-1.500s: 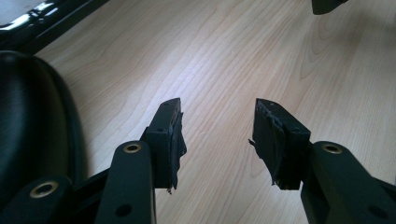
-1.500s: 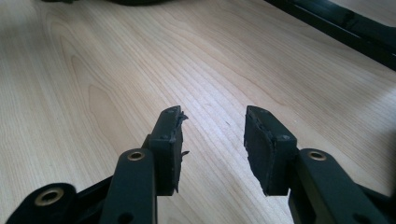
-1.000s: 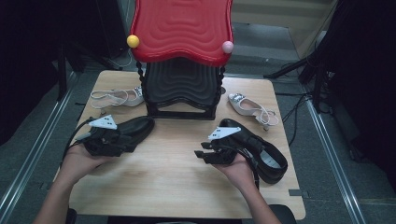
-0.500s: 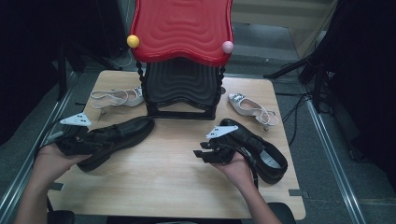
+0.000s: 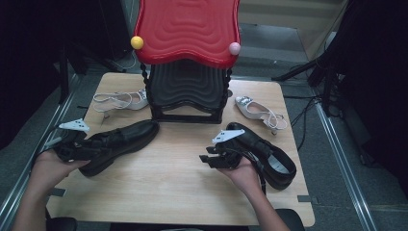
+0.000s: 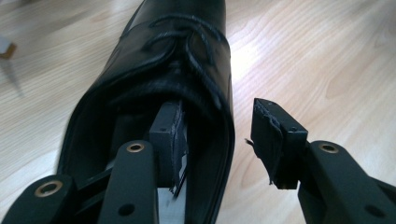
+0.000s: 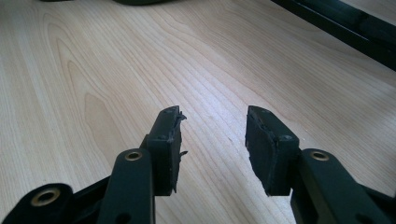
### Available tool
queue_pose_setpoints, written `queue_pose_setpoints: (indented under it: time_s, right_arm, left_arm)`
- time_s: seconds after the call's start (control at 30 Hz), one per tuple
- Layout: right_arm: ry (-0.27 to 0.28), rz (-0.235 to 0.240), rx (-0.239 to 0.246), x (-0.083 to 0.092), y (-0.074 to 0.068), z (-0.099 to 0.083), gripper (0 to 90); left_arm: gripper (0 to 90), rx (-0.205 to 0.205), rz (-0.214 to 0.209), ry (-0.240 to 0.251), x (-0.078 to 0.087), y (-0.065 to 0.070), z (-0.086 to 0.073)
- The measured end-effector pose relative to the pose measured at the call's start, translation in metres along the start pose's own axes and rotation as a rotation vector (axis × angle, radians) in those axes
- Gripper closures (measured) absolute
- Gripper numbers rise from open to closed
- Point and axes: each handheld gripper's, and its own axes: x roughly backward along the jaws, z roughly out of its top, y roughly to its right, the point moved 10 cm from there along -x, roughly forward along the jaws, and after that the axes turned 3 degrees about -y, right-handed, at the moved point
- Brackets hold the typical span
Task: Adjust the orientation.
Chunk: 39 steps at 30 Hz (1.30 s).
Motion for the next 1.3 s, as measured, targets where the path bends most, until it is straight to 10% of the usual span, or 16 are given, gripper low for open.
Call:
queue_pose_setpoints:
  time_s: [0.23,0.33,0.67,1.3]
  right_arm:
    - [-0.004,0.001,0.008,-0.003,-0.001,0.000,56.6]
    - [-0.009,0.003,0.011,-0.004,-0.002,-0.001,56.7]
    - [-0.003,0.006,0.011,-0.003,-0.002,0.000,57.5]
    - [0.026,-0.031,-0.027,0.012,0.000,-0.011,56.1]
  left_arm:
    - [54.0,-0.017,0.054,-0.033,-0.030,0.003,0.008]
    - [67.0,0.002,0.074,-0.017,-0.029,0.000,0.011]
    - [78.9,0.025,-0.026,0.007,-0.021,0.013,0.016]
    - [79.1,-0.081,-0.174,0.017,-0.052,0.091,0.063]
